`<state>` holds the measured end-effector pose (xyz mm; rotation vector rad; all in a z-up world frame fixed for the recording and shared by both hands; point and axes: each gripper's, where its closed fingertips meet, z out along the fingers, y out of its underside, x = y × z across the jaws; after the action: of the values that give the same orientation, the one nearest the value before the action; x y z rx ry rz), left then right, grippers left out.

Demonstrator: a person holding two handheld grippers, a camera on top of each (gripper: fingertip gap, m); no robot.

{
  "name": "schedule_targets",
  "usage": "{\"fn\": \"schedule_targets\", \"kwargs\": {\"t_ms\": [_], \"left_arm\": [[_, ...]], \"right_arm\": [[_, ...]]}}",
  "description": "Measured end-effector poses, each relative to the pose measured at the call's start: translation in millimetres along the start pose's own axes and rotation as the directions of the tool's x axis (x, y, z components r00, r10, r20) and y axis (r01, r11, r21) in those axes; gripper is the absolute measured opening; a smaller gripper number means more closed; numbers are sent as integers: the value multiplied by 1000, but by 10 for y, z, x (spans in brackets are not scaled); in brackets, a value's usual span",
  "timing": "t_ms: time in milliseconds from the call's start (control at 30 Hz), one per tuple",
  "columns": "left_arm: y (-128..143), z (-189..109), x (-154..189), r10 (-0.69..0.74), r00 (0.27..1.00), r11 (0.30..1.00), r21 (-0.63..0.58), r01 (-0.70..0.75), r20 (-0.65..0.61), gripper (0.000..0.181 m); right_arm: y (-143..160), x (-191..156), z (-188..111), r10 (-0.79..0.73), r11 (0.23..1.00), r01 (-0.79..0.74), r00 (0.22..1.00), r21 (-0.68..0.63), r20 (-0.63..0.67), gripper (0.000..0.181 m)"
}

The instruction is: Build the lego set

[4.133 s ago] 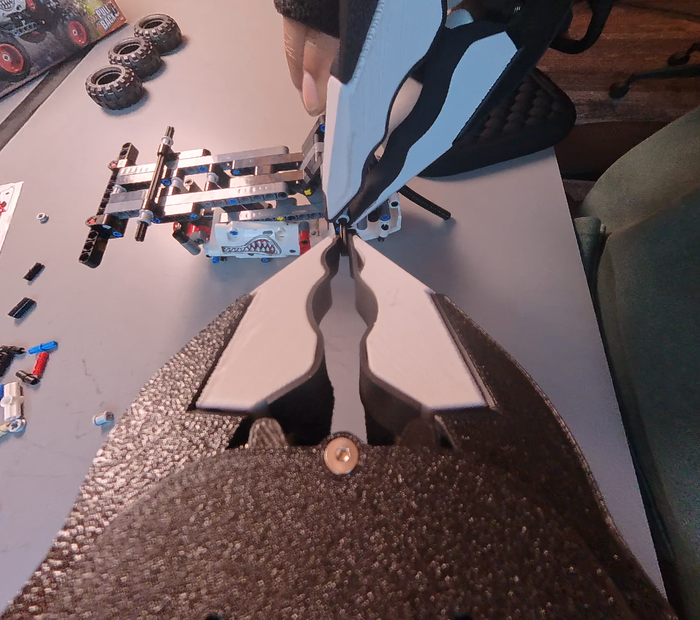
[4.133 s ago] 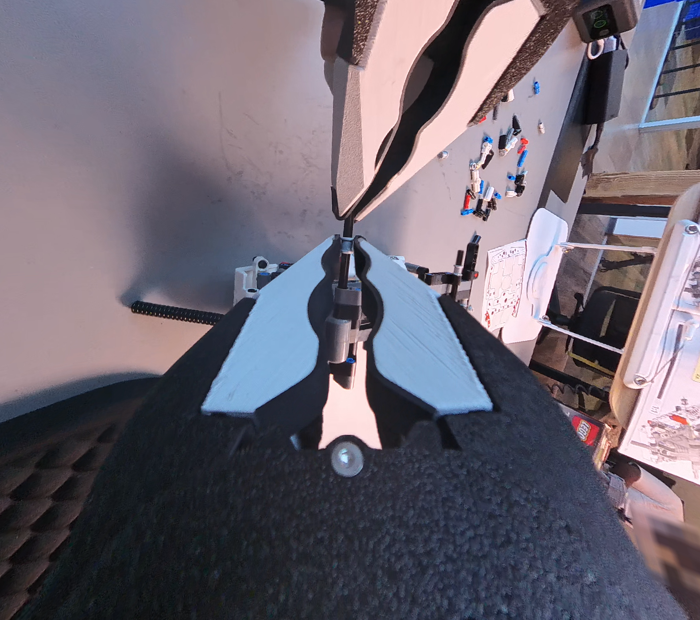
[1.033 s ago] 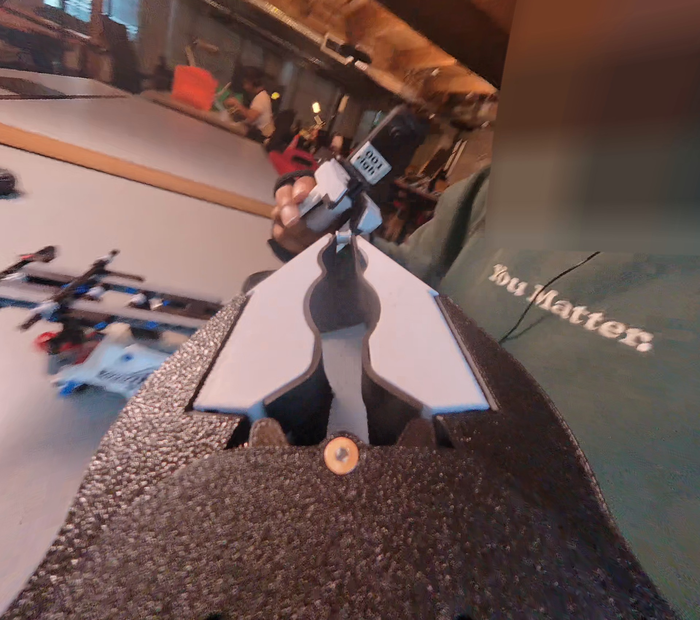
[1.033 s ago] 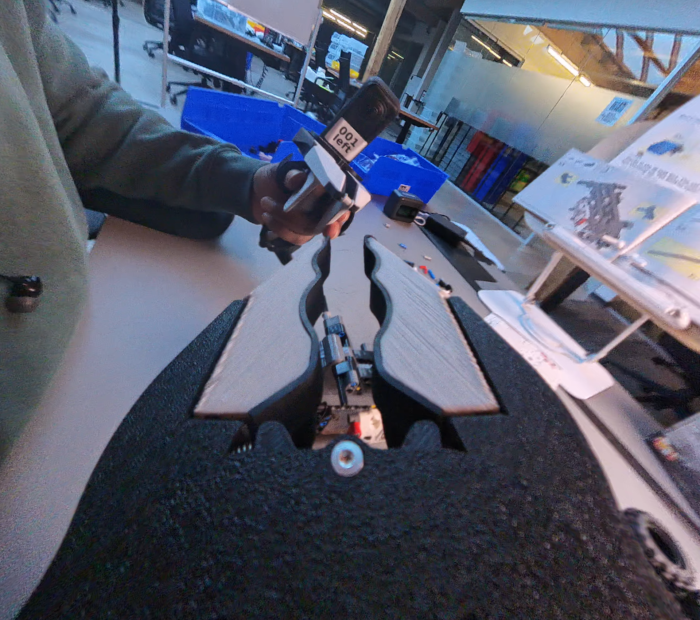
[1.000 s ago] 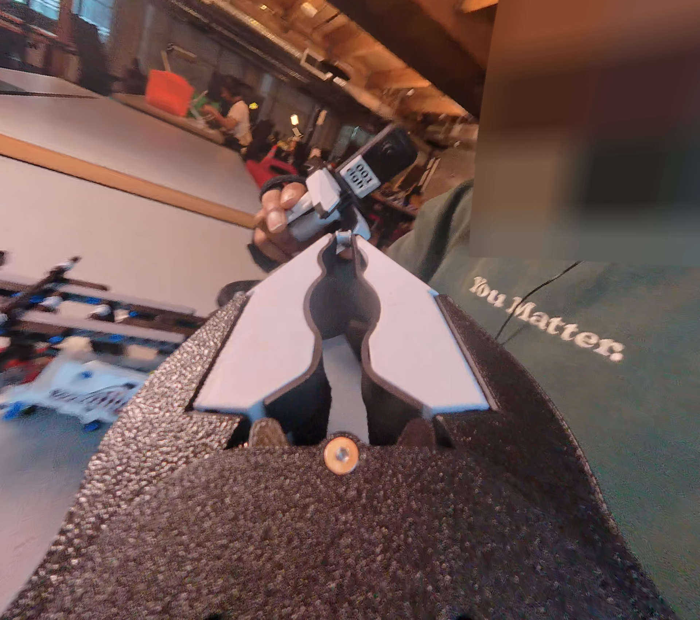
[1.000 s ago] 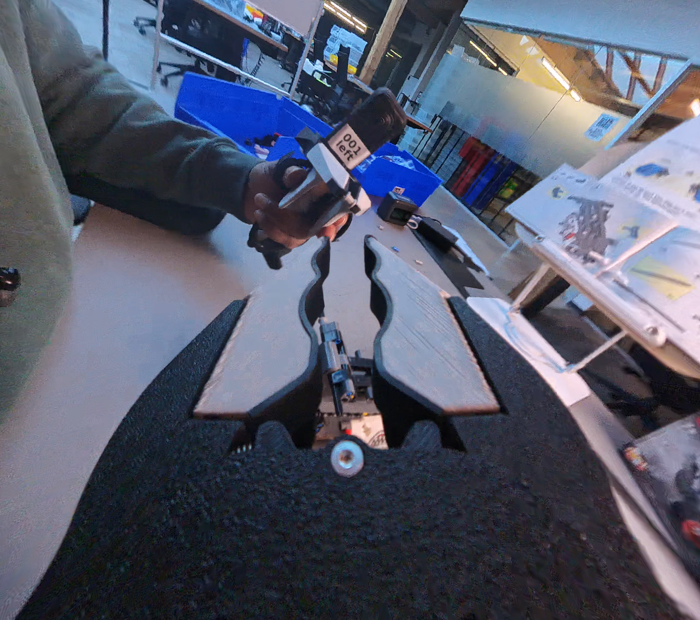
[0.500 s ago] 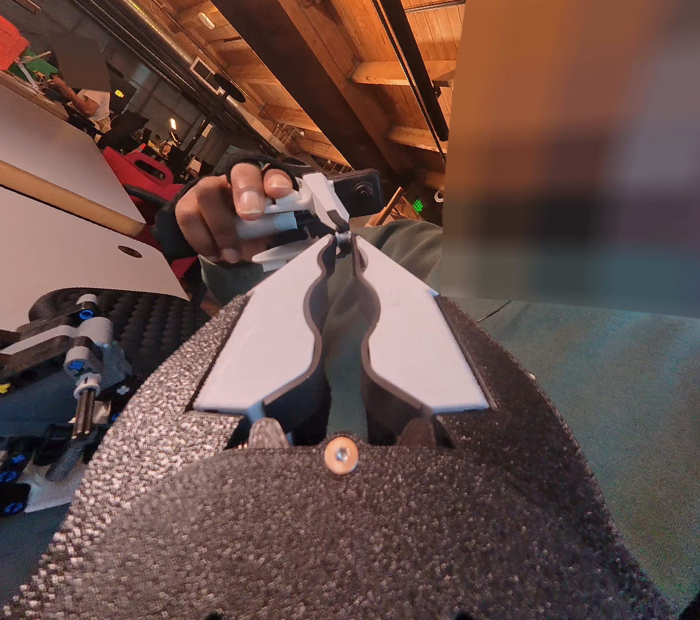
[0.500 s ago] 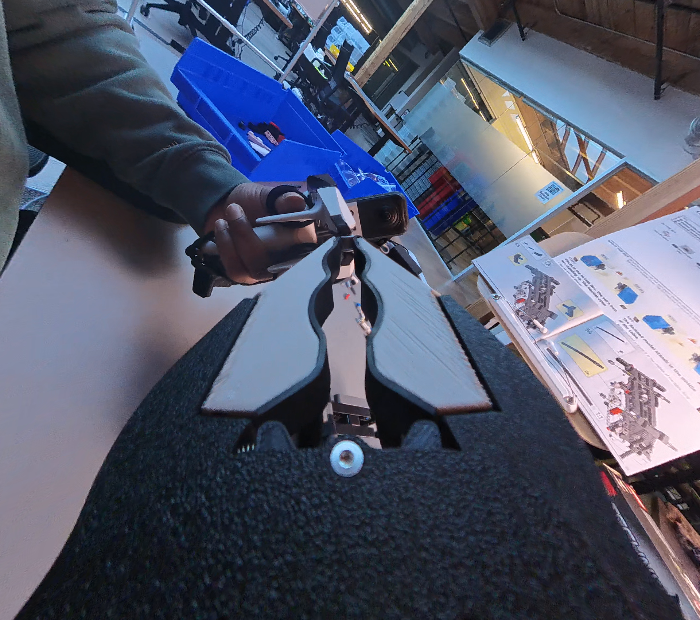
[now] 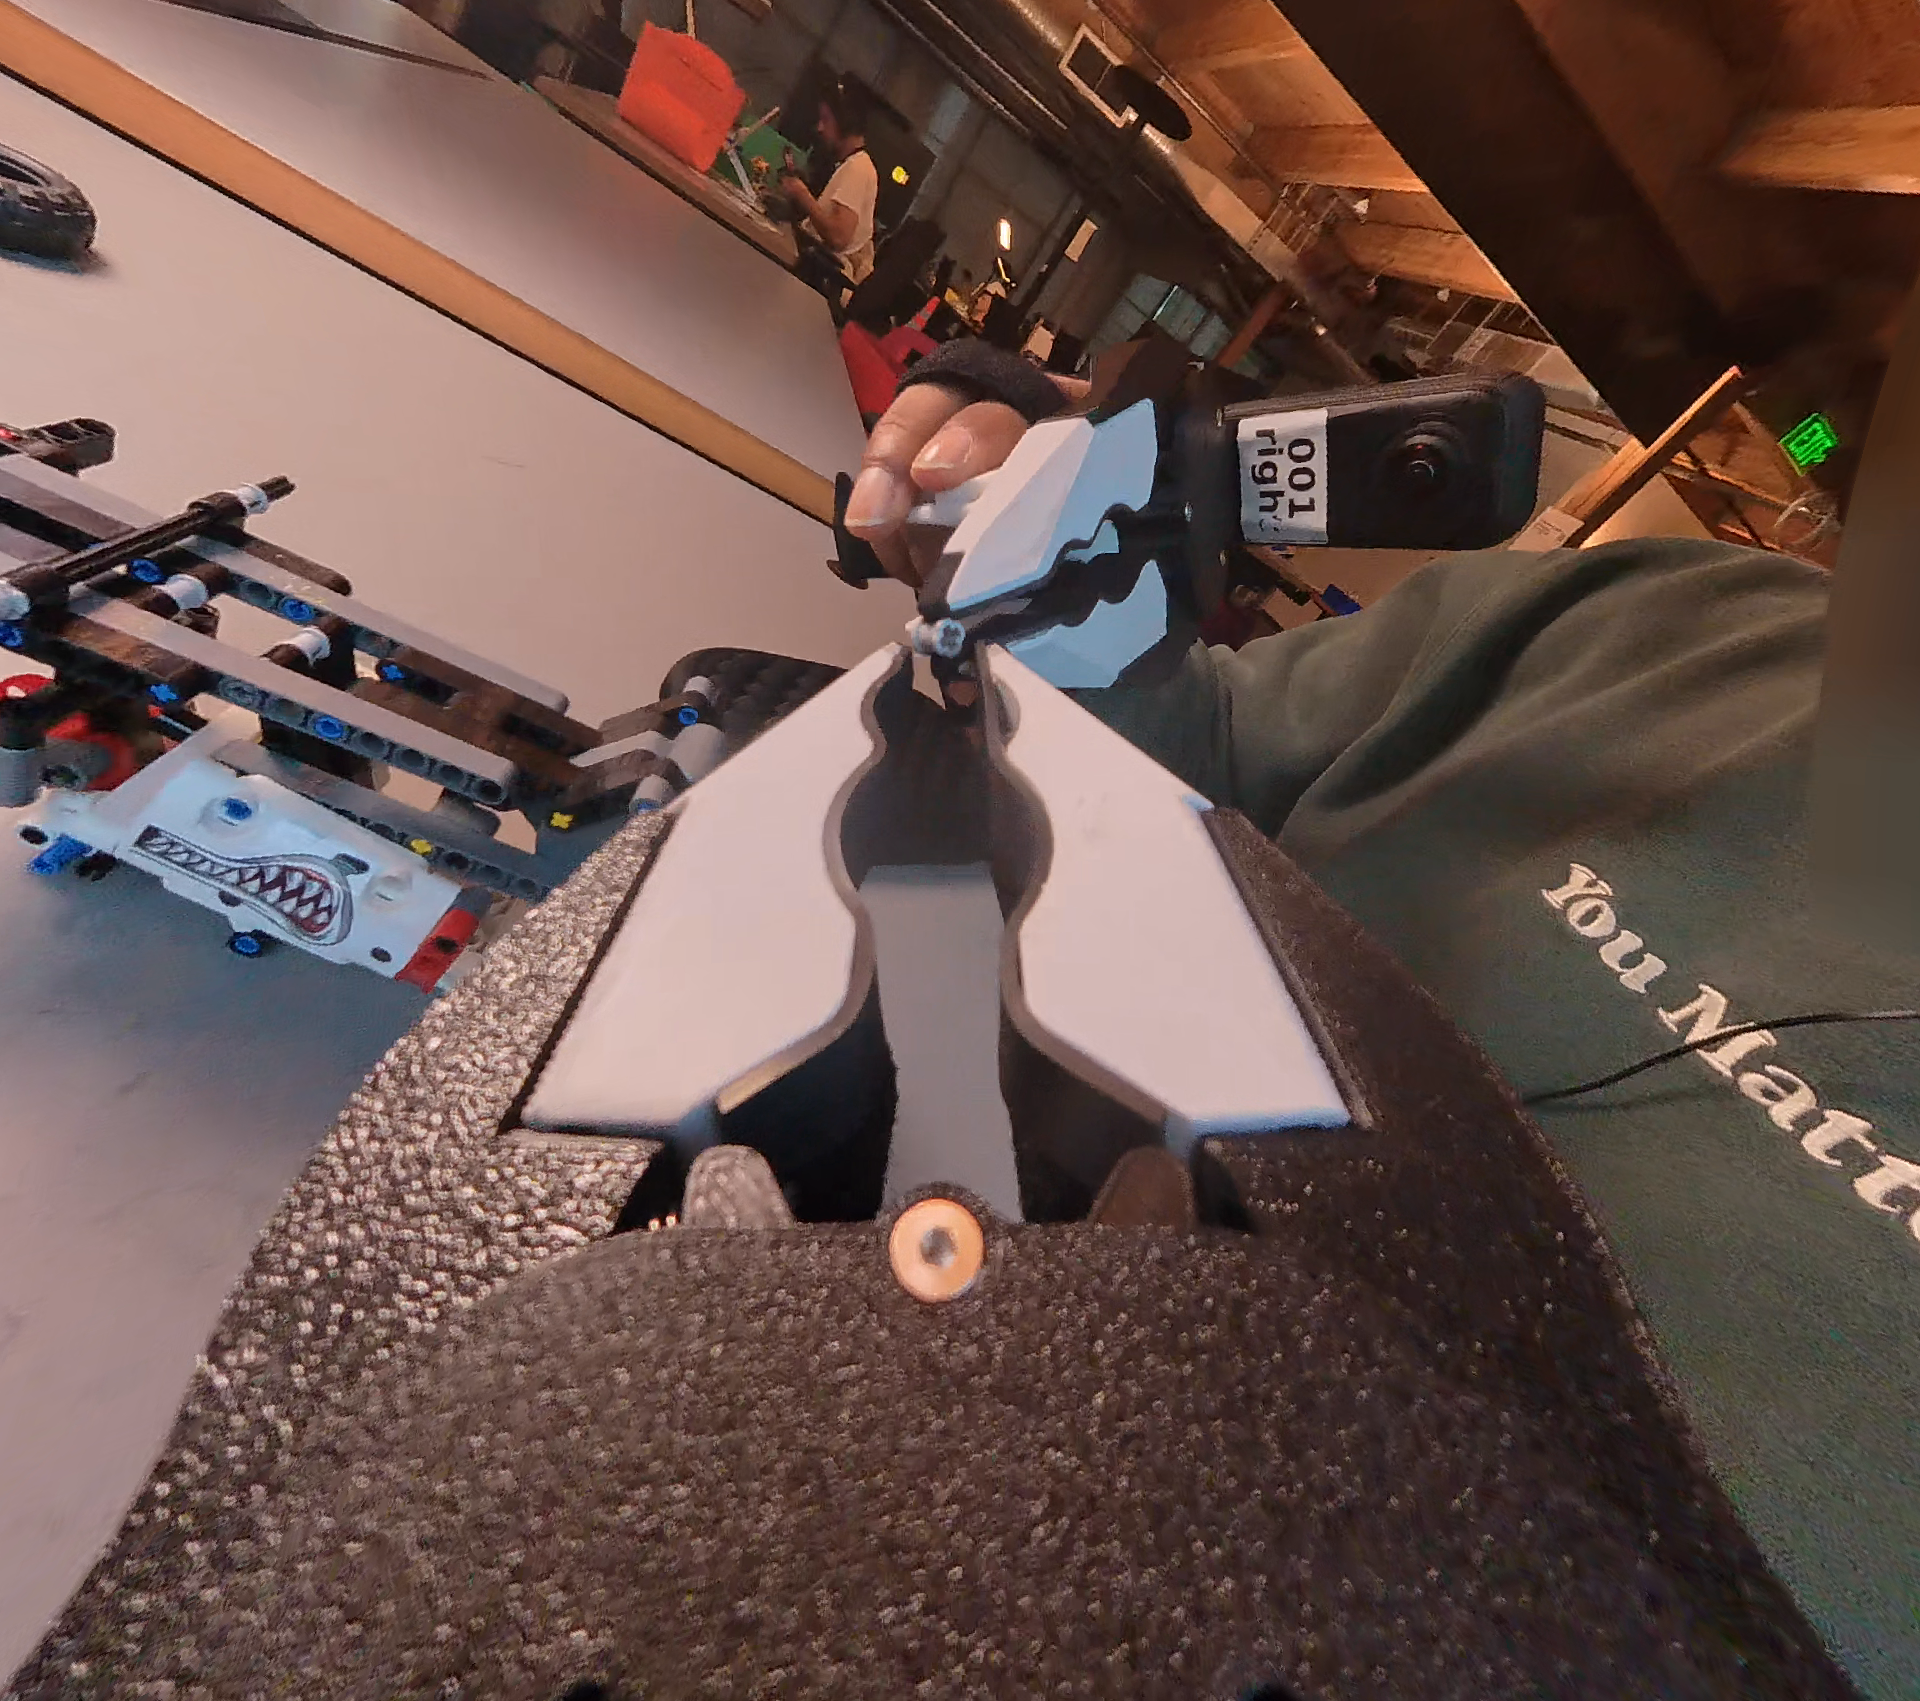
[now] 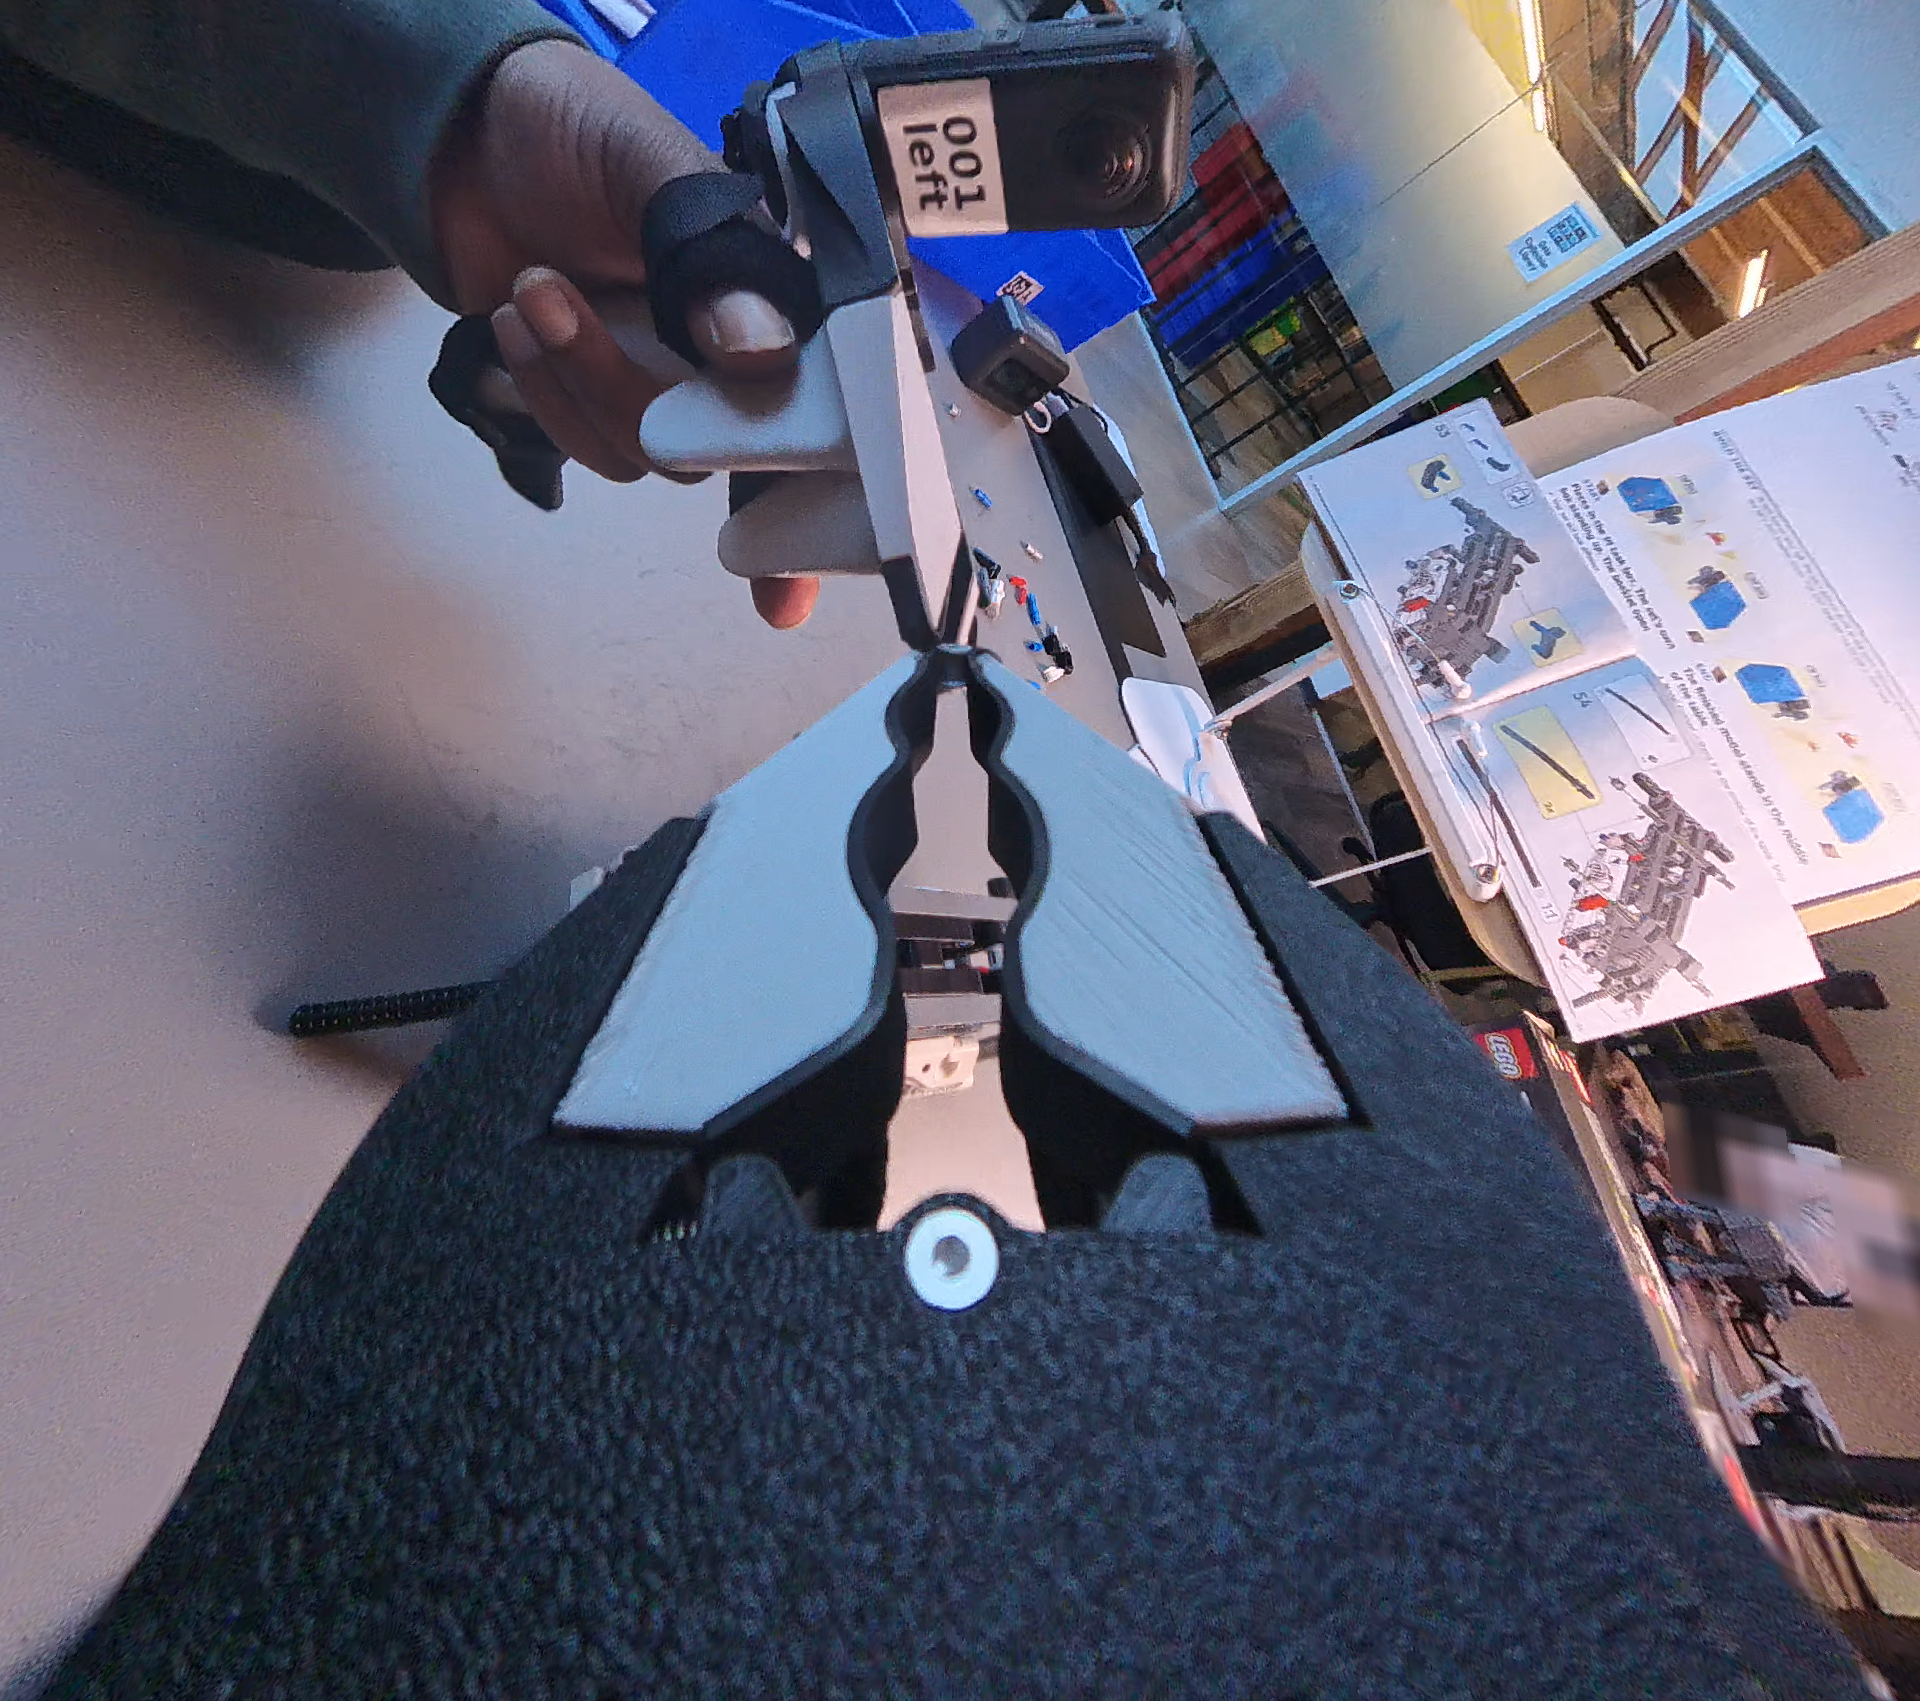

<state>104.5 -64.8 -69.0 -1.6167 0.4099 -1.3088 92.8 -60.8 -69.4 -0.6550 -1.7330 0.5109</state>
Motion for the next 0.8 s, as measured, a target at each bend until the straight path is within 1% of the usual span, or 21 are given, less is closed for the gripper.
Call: {"fn": "schedule_targets", "kwargs": {"t_ms": [233, 300, 367, 433, 500, 600, 633, 800], "left_arm": [[11, -15, -35, -49, 999, 999, -4, 49, 6, 12], [11, -21, -29, -70, 998, 998, -3, 70, -8, 10], [-6, -37, 22, -99, 993, 995, 8, 100, -66, 9], [-33, -56, 129, -133, 976, 990, 22, 138, -173, 8], [-63, -69, 233, -166, 946, 982, 39, 184, -277, 8], [-95, -79, 379, -192, 895, 971, 54, 232, -403, 8], [-104, -78, 414, -195, 882, 969, 55, 241, -428, 8], [-83, -52, 475, -200, 864, 968, 42, 246, -462, 7]], "right_arm": [[28, -37, 48, -66, 997, 67, 998, -44, 5, 5], [22, -39, 50, -74, 996, 74, 997, -44, 6, 5], [-29, -39, 40, -54, 999, 54, 999, -8, 8, 5], [-131, -36, 10, 31, 996, -34, 999, 77, 28, 6], [-240, -31, -30, 124, 977, -134, 990, 167, 66, 7], [-350, -29, -85, 191, 942, -215, 975, 260, 113, 8], [-358, -32, -91, 196, 937, -221, 974, 271, 117, 7], [-425, -50, -147, 186, 925, -215, 975, 313, 120, 7]]}}
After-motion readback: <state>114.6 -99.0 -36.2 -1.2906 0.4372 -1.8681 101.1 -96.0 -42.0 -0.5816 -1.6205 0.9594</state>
